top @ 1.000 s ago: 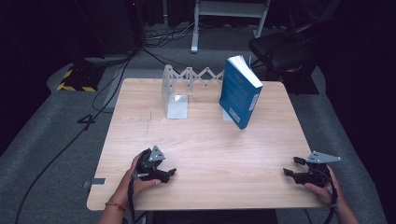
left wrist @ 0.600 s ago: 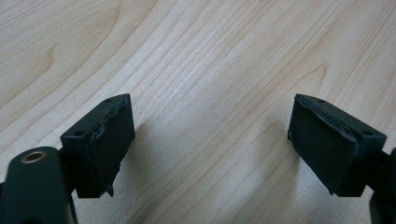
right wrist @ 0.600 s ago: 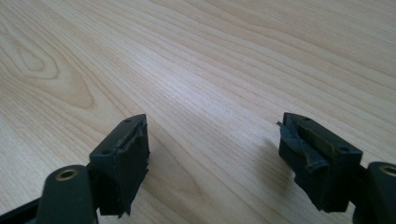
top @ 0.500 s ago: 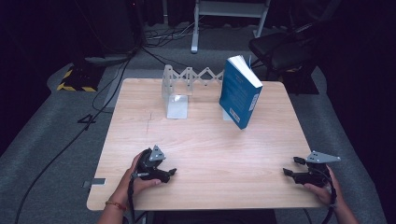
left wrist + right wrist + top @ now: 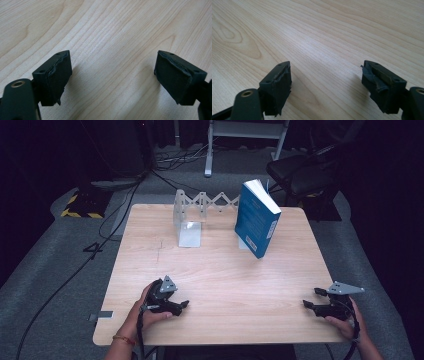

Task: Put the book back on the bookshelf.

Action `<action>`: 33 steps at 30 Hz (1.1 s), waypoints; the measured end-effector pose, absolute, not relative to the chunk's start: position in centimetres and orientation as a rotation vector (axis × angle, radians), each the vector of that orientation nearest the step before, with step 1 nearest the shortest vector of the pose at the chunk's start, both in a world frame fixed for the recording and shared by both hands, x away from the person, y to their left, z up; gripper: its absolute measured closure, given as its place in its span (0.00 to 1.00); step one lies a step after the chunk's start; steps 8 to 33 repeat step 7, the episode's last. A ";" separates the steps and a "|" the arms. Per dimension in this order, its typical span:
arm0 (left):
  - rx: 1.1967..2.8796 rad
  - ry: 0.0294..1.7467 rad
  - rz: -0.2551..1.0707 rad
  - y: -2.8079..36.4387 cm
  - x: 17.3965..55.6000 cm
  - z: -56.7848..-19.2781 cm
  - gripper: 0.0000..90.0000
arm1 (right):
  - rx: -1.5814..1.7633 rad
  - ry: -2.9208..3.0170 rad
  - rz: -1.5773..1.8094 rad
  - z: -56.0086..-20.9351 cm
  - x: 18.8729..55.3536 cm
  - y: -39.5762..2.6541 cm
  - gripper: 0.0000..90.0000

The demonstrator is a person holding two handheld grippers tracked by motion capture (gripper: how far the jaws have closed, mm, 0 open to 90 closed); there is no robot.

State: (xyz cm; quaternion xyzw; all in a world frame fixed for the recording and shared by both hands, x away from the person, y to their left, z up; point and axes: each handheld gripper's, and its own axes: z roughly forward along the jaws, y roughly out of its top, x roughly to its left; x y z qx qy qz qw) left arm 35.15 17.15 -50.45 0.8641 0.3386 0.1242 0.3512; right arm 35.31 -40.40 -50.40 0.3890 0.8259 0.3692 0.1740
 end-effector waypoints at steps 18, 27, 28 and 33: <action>2.234 0.881 0.323 17.1 35.1 -50.5 0.17 | 1.101 2.341 1.044 -50.4 35.4 -40.4 0.26; 2.234 0.881 0.323 17.1 35.1 -50.5 0.17 | 1.101 2.341 1.044 -50.4 35.4 -40.4 0.26; 2.234 0.881 0.323 17.1 35.1 -50.5 0.17 | 1.101 2.341 1.044 -50.4 35.4 -40.4 0.26; 2.234 0.881 0.323 17.1 35.1 -50.5 0.17 | 1.101 2.341 1.044 -50.4 35.4 -40.4 0.26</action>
